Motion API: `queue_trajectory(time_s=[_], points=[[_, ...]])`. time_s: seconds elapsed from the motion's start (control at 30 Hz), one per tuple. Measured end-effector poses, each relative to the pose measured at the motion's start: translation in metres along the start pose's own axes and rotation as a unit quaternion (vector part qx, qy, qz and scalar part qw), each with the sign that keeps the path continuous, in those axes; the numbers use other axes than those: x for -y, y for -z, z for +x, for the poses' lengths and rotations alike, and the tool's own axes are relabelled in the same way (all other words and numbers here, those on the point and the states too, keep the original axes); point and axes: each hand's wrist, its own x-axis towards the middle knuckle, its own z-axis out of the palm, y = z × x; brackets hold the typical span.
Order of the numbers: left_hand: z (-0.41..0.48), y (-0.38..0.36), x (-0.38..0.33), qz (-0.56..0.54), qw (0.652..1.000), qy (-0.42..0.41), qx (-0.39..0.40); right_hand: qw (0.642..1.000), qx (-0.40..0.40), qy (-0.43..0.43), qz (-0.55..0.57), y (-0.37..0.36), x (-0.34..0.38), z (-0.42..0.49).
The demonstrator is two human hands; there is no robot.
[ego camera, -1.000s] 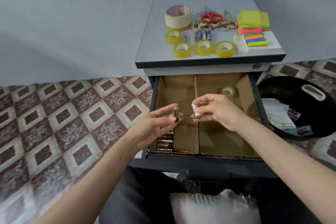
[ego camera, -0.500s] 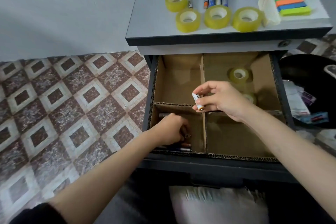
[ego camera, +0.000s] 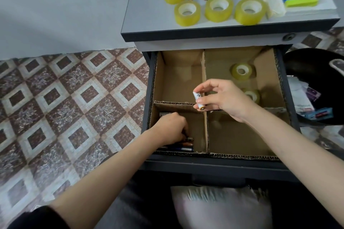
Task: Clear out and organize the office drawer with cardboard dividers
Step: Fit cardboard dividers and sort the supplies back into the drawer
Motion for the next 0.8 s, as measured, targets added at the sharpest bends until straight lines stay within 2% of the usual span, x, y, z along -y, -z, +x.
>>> queue_trajectory(time_s=[0.1,0.17,0.2,0.27,0.3,0.33,0.37,0.43,0.53,0.63,0.73,0.8], points=[[-0.008,0.001,0.002,-0.02,0.999,-0.006,-0.026,1.0,0.004,0.005,0.013,0.001,0.0,-0.003],[-0.018,0.004,0.005,-0.061,0.994,-0.01,-0.095,1.0,0.007,0.008,0.011,0.001,-0.001,-0.003],[-0.024,0.006,0.006,-0.092,0.982,-0.015,-0.166,1.0,0.007,0.01,0.008,0.001,-0.001,-0.004],[-0.038,0.011,0.01,-0.143,0.927,-0.006,-0.347,1.0,0.005,0.015,-0.001,0.001,-0.001,-0.004],[-0.044,0.012,0.012,-0.158,0.895,0.011,-0.416,1.0,0.004,0.016,-0.006,0.001,0.0,-0.004],[-0.049,0.012,0.014,-0.178,0.872,0.032,-0.454,1.0,0.005,0.014,-0.008,0.001,0.001,-0.003],[-0.051,0.011,0.018,-0.201,0.863,0.051,-0.461,1.0,0.009,0.01,-0.01,0.001,0.002,-0.002],[-0.053,0.004,0.025,-0.238,0.871,0.061,-0.425,0.999,0.016,-0.005,-0.033,-0.001,0.006,-0.003],[-0.048,-0.011,0.029,-0.283,0.881,0.052,-0.376,0.983,0.015,-0.001,-0.183,-0.006,0.009,-0.009],[-0.044,-0.013,0.029,-0.305,0.875,0.041,-0.375,0.93,0.062,0.028,-0.362,-0.023,0.005,-0.021],[-0.044,-0.012,0.03,-0.311,0.877,0.038,-0.364,0.876,0.126,0.057,-0.462,-0.044,-0.008,-0.023],[-0.042,-0.013,0.031,-0.315,0.882,0.041,-0.348,0.84,0.146,0.045,-0.521,-0.054,-0.016,-0.018]])
